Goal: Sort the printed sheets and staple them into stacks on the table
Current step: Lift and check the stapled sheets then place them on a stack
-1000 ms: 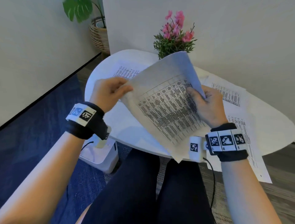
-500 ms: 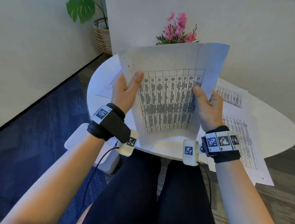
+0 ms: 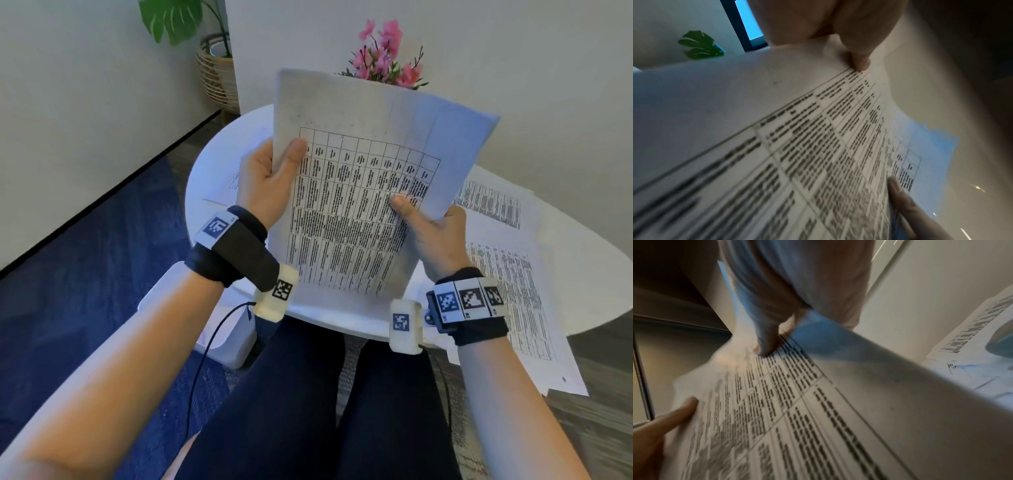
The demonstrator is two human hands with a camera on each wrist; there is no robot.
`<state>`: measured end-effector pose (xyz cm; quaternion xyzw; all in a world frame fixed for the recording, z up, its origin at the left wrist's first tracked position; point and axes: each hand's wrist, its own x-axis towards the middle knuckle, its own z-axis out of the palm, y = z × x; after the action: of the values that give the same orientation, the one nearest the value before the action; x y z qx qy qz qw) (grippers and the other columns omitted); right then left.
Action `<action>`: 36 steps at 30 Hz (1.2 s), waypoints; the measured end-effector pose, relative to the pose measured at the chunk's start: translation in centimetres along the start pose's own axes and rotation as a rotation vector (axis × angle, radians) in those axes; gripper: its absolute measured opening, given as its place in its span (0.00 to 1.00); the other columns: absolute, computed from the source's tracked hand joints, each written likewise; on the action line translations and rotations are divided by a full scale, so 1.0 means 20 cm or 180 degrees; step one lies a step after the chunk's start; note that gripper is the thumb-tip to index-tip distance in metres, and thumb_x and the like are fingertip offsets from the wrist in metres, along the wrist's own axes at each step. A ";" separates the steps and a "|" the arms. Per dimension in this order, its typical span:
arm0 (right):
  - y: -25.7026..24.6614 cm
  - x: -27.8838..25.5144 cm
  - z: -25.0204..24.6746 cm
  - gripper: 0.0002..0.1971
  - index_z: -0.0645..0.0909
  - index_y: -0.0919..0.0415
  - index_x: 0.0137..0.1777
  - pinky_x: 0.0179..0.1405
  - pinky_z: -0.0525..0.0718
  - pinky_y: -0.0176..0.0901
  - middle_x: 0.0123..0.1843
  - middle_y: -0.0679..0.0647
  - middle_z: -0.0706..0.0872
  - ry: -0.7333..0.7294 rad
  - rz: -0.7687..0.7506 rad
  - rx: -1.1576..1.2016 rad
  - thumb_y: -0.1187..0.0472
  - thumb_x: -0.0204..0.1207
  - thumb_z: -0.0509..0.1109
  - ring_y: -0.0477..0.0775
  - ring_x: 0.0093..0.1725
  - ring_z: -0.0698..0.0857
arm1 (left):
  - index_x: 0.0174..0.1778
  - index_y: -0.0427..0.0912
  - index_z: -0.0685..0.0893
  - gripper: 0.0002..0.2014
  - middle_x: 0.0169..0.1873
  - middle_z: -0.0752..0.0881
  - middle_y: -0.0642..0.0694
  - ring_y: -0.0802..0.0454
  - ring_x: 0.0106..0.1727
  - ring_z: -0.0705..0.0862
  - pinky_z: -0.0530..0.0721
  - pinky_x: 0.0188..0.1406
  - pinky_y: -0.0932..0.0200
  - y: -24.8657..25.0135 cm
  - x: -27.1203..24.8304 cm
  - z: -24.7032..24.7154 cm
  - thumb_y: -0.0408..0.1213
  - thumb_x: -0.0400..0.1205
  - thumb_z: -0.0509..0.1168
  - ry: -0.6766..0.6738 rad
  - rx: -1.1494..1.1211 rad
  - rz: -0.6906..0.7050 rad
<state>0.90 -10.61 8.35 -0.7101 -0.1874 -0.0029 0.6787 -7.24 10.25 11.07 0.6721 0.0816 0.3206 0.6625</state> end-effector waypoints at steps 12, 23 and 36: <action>0.25 -0.08 0.01 0.07 0.82 0.61 0.53 0.45 0.81 0.36 0.43 0.45 0.88 -0.0089 0.1063 -0.0005 0.59 0.79 0.70 0.41 0.44 0.86 | 0.49 0.39 0.82 0.13 0.44 0.89 0.38 0.41 0.45 0.88 0.87 0.50 0.45 -0.24 0.05 -0.04 0.41 0.88 0.55 -0.0119 0.1089 -0.0912; 0.41 -0.12 0.00 0.17 0.81 0.63 0.66 0.60 0.75 0.45 0.61 0.52 0.85 -0.0048 0.1595 -0.0406 0.58 0.80 0.69 0.52 0.60 0.81 | 0.56 0.32 0.79 0.13 0.43 0.79 0.42 0.46 0.43 0.76 0.76 0.48 0.52 -0.55 -0.06 -0.03 0.38 0.87 0.55 -0.0358 0.1872 -0.1552; 0.47 -0.15 -0.03 0.22 0.77 0.69 0.69 0.61 0.71 0.47 0.66 0.59 0.82 0.0155 0.2349 -0.0203 0.56 0.79 0.70 0.60 0.67 0.77 | 0.64 0.31 0.80 0.19 0.51 0.84 0.35 0.40 0.52 0.83 0.80 0.57 0.52 -0.68 -0.26 -0.02 0.42 0.85 0.62 -0.0543 0.1573 -0.2436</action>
<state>0.86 -11.96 -1.46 -0.7504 0.0977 0.2193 0.6158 -7.18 9.39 -3.48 0.7554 0.3430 -0.0325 0.5574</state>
